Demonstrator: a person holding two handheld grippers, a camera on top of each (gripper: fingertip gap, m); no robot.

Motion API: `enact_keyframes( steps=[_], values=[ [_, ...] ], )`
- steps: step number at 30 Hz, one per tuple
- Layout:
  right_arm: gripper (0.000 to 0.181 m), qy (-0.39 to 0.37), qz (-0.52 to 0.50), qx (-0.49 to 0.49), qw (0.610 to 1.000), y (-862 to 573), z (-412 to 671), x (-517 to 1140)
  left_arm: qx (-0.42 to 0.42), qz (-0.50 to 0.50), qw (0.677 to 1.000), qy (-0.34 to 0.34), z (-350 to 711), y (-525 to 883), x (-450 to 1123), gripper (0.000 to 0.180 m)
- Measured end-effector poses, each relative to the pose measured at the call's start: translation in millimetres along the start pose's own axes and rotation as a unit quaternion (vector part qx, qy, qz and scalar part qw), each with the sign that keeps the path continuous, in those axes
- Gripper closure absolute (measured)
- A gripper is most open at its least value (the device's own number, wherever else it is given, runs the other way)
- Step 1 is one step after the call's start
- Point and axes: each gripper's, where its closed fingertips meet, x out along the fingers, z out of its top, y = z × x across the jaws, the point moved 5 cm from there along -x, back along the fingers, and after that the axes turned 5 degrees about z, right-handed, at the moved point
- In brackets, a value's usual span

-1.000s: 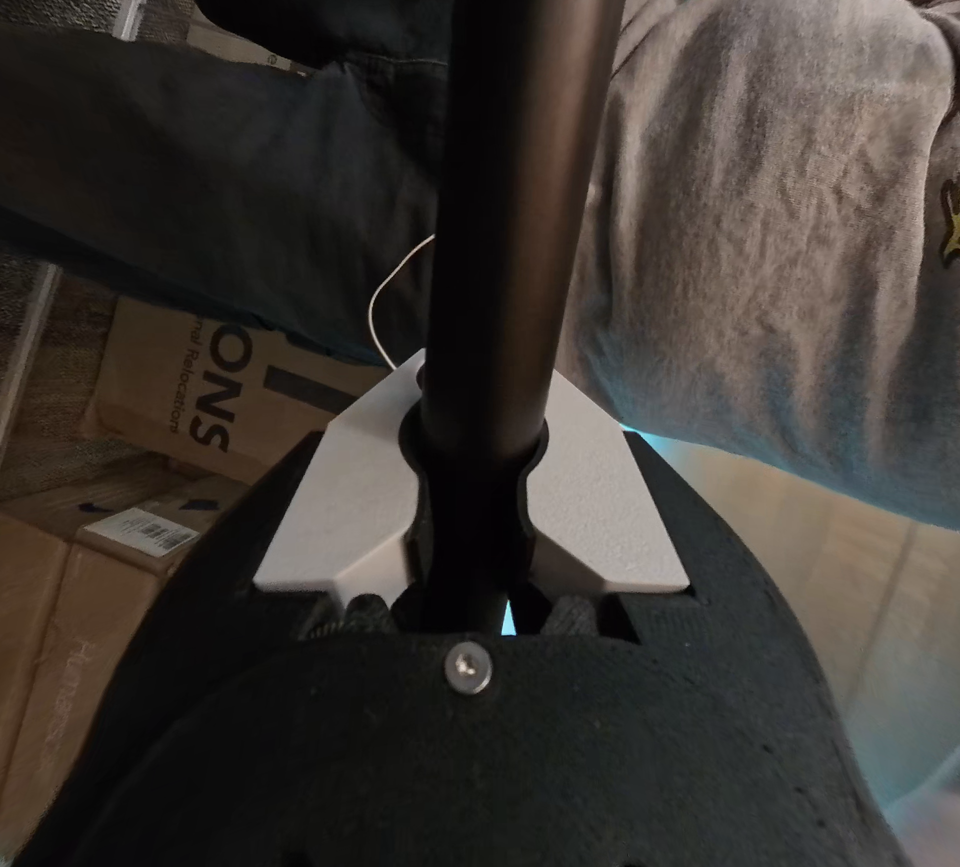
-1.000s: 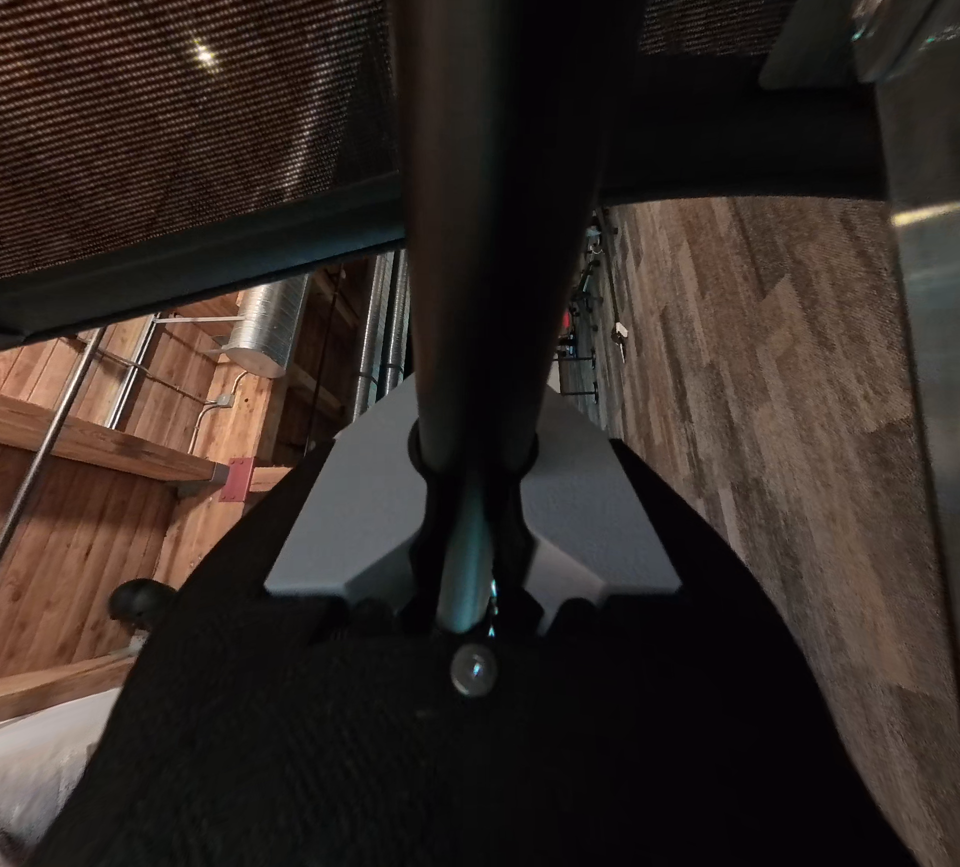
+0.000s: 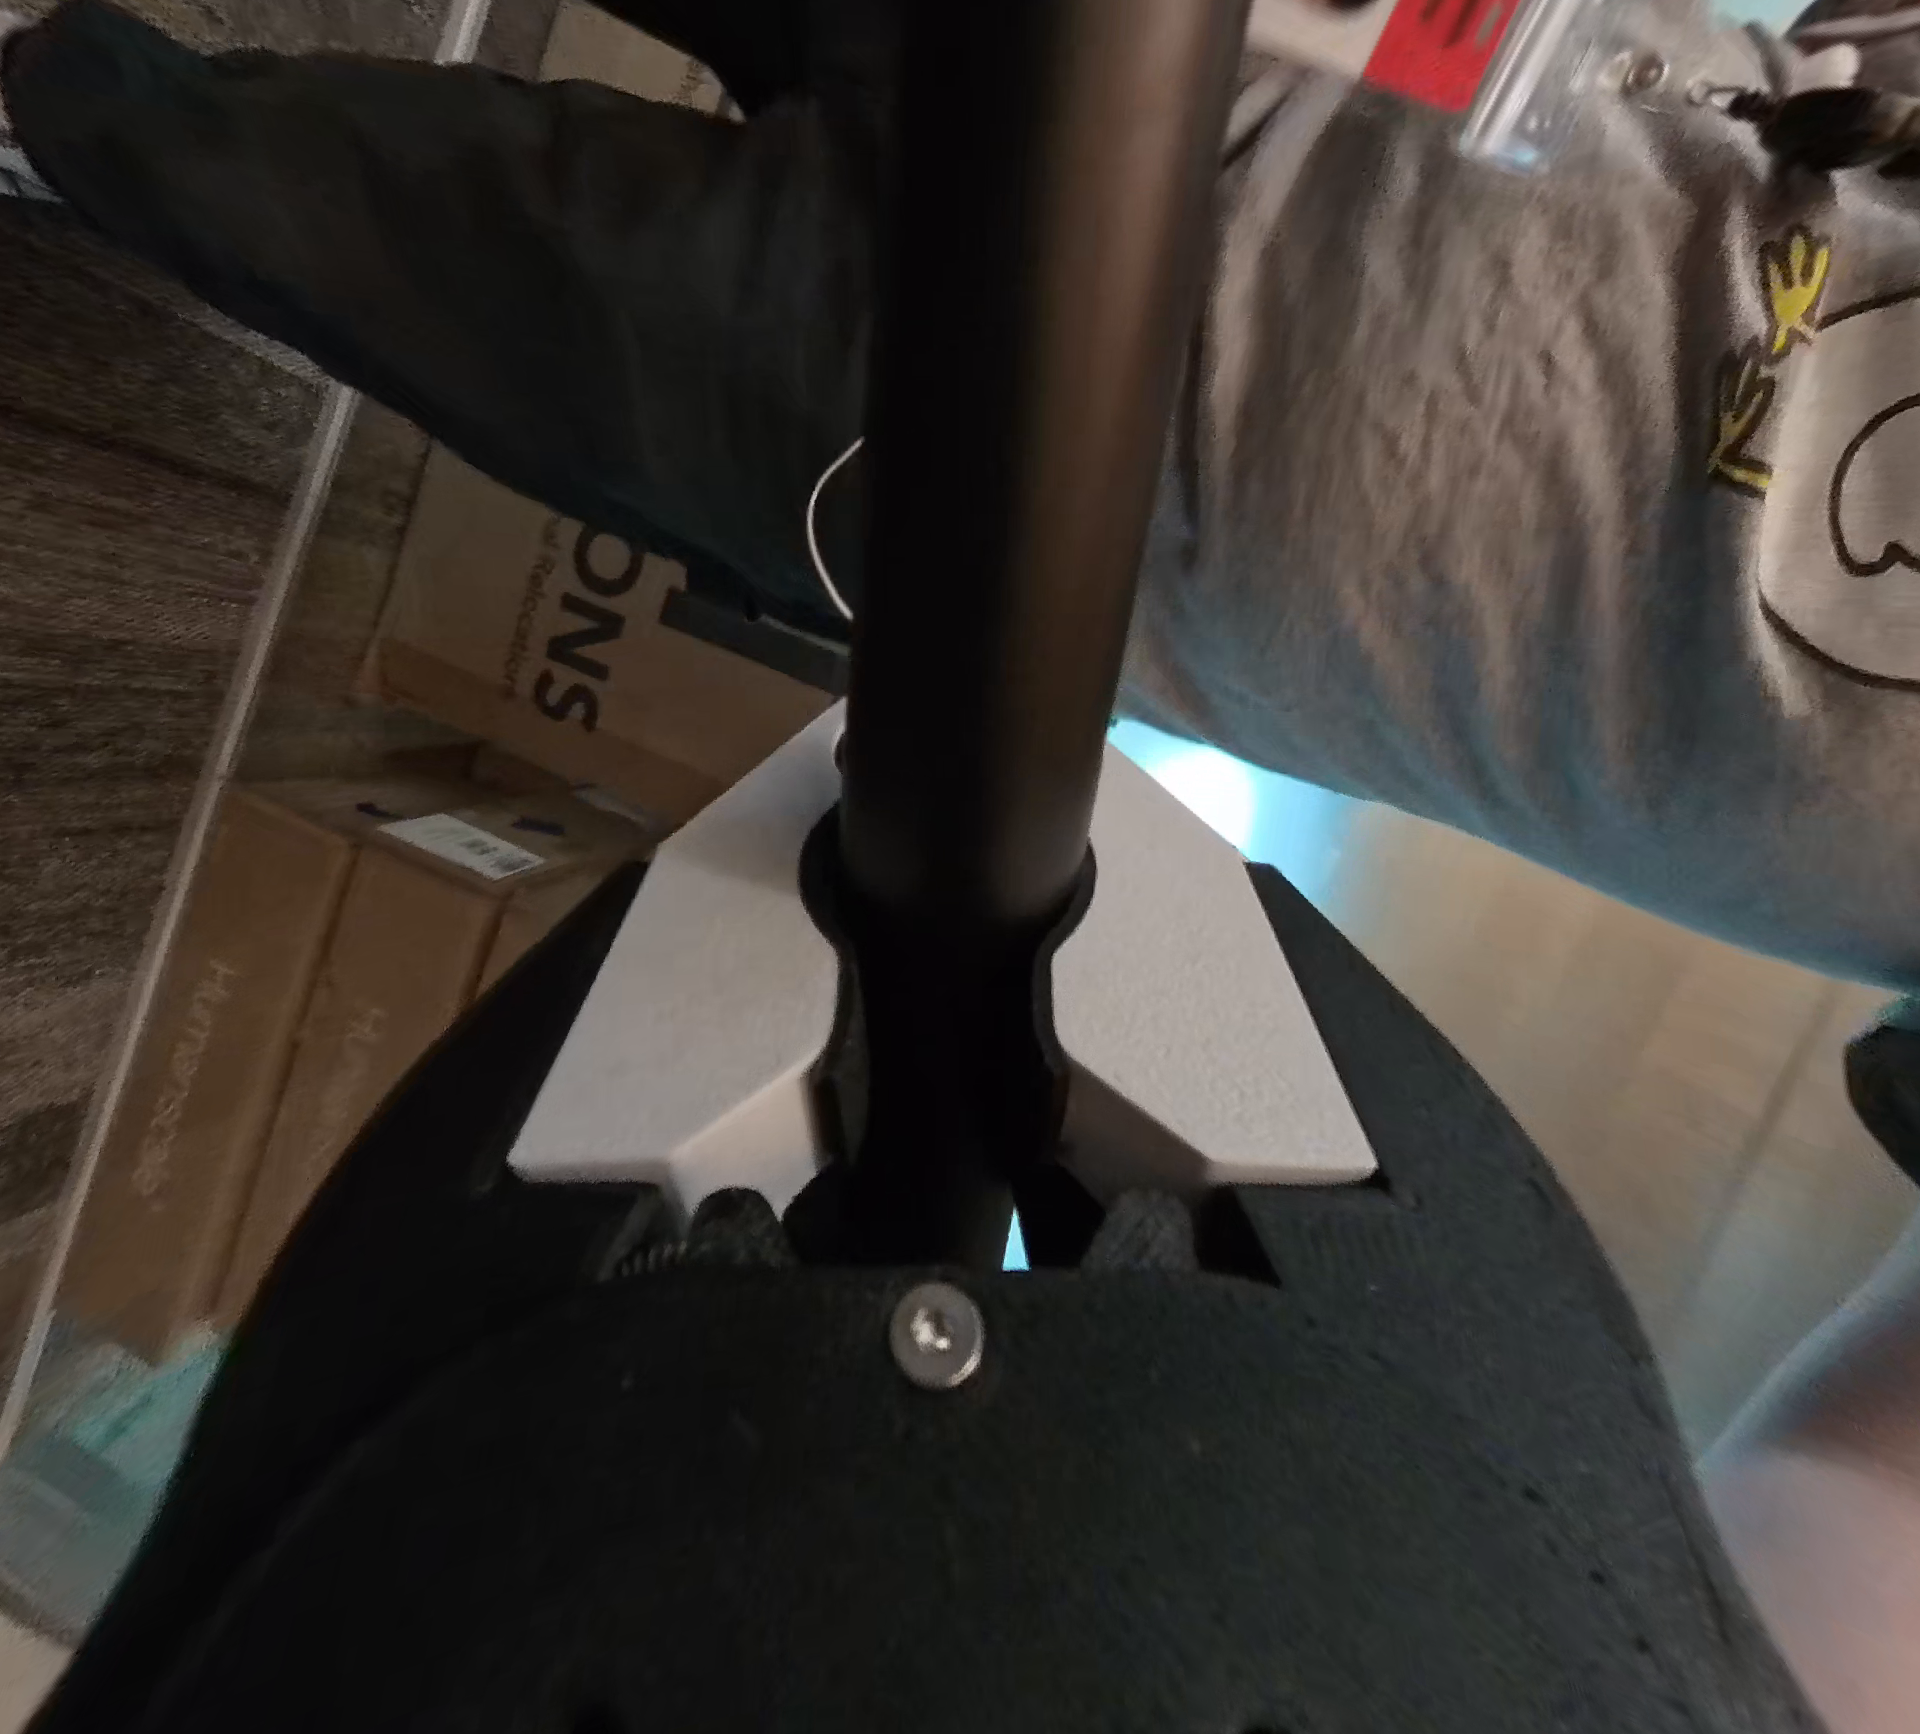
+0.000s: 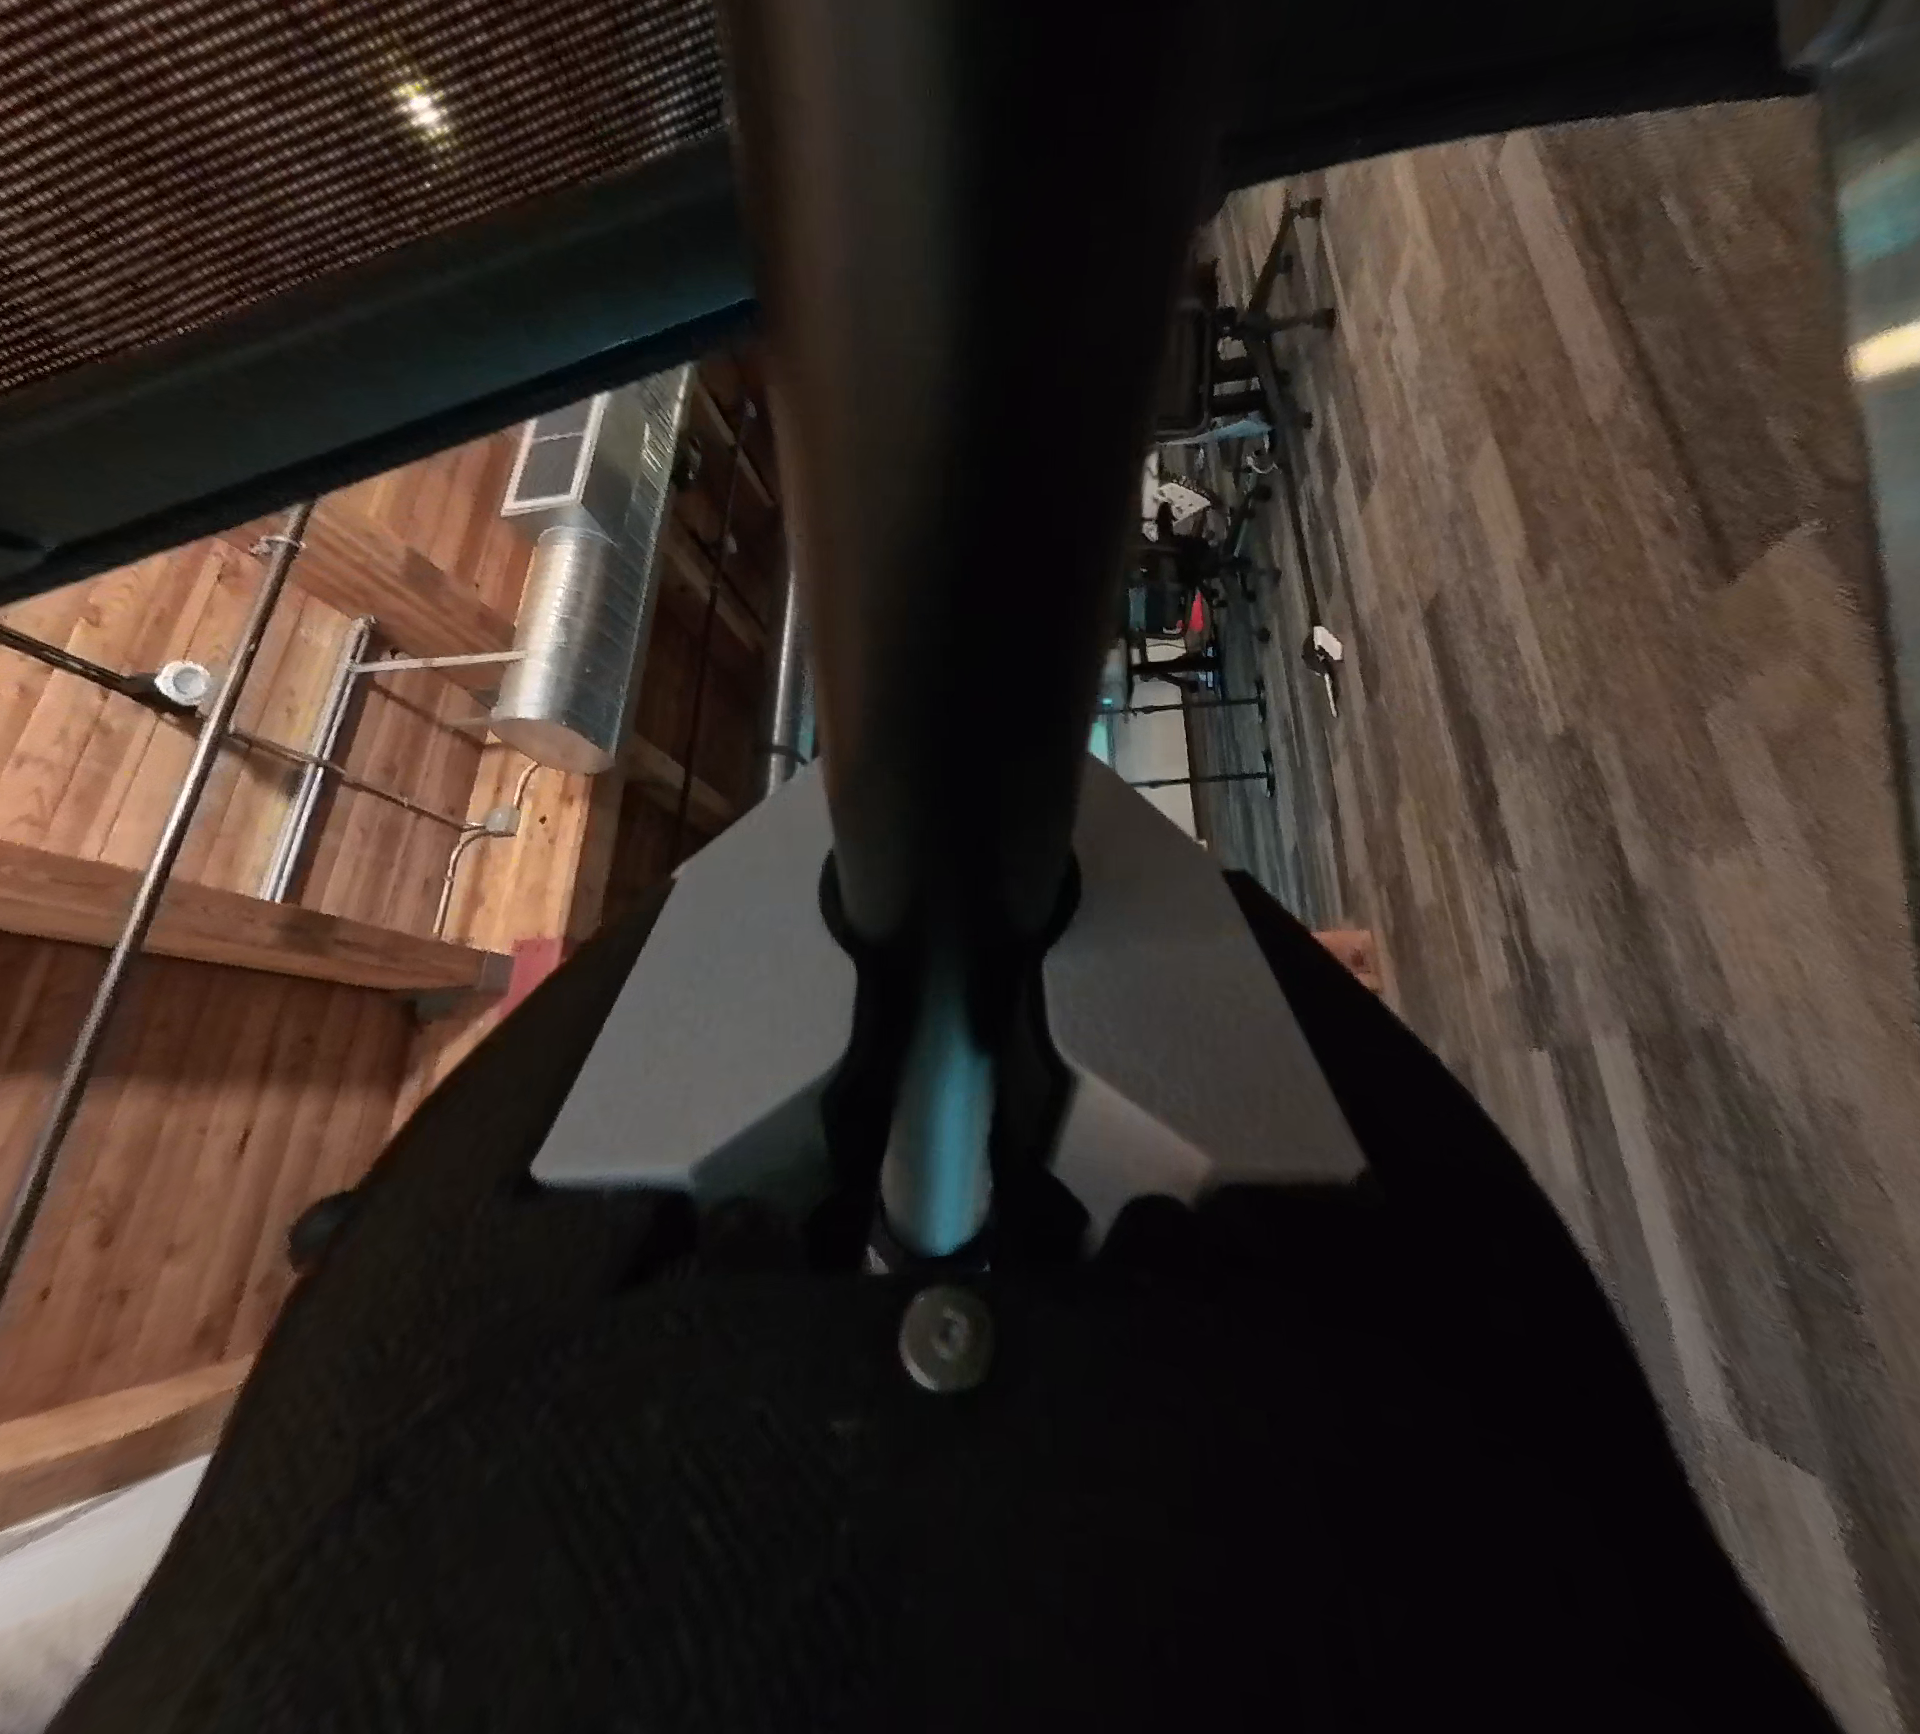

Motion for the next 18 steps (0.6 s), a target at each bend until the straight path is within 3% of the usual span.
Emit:
enact_keyframes(
  steps=[18],
  values=[
    [0.165, -0.016, -0.014, 0.002, 1.000, -23, 37, 118, 0.013, 0.002, 0.999, 0.041, 35, 45, -150, 0.154]
  ],
)
